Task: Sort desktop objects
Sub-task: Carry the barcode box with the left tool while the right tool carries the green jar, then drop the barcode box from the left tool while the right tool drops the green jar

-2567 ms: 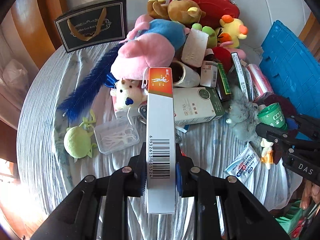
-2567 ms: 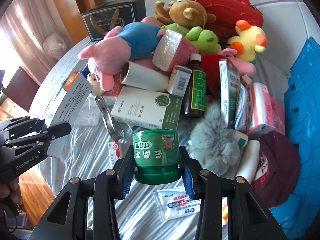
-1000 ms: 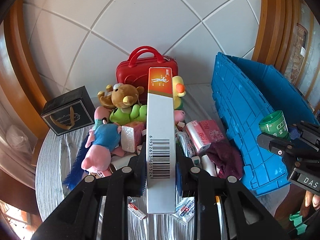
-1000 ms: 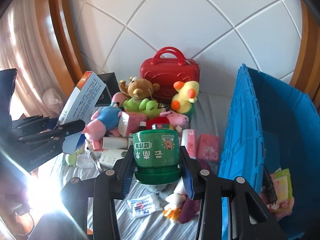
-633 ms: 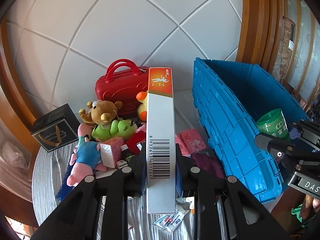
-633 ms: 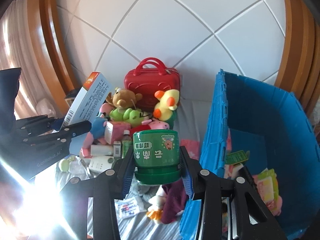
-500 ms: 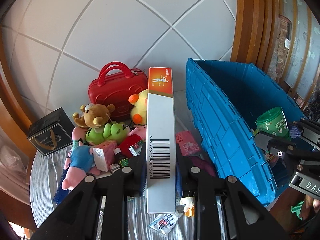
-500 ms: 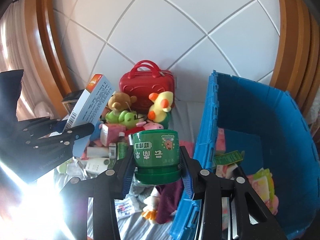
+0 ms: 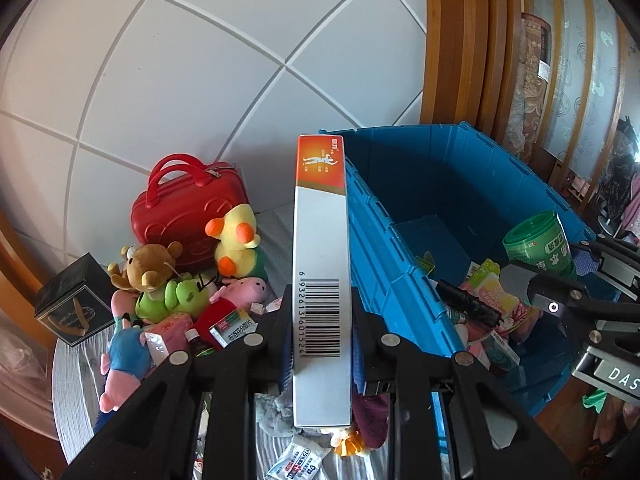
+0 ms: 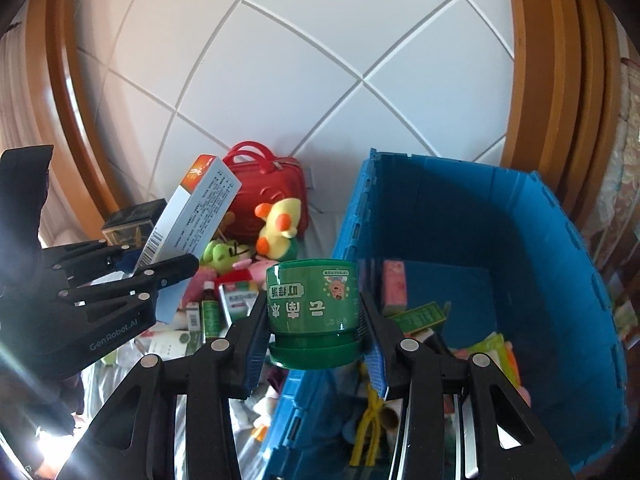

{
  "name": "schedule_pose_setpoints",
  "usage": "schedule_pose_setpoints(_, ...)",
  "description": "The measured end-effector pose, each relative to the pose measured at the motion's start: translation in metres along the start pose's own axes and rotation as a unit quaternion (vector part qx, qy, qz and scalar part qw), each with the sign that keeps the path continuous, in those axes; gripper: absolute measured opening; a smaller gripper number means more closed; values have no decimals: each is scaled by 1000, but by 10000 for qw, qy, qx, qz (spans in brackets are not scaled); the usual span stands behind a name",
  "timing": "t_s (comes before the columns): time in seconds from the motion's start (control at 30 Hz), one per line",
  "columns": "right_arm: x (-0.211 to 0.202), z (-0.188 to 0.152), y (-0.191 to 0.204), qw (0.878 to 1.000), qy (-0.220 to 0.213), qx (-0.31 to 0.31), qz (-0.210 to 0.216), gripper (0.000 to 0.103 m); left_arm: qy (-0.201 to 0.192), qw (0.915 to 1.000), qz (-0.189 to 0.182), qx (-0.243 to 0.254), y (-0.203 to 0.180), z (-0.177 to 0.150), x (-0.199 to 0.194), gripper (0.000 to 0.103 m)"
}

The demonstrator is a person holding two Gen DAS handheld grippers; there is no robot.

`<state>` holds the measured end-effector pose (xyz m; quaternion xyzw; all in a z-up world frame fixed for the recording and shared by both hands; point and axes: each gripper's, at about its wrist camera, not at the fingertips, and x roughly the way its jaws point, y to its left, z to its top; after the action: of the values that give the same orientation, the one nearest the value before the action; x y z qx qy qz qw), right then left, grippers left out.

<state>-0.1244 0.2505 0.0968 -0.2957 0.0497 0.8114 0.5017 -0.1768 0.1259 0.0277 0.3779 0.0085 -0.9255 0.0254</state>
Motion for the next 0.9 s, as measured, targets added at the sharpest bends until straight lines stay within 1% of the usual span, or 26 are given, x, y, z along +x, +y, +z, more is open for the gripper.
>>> schedule_pose_setpoints(0.33, 0, -1, -61, 9994, 80, 284, -198, 41, 46, 9992, -227, 339, -54, 25, 19, 22)
schedule_pose_setpoints(0.9, -1, -15, -133, 9962, 325, 621, -512, 41, 79, 9948, -592, 822, -122, 60, 46, 22)
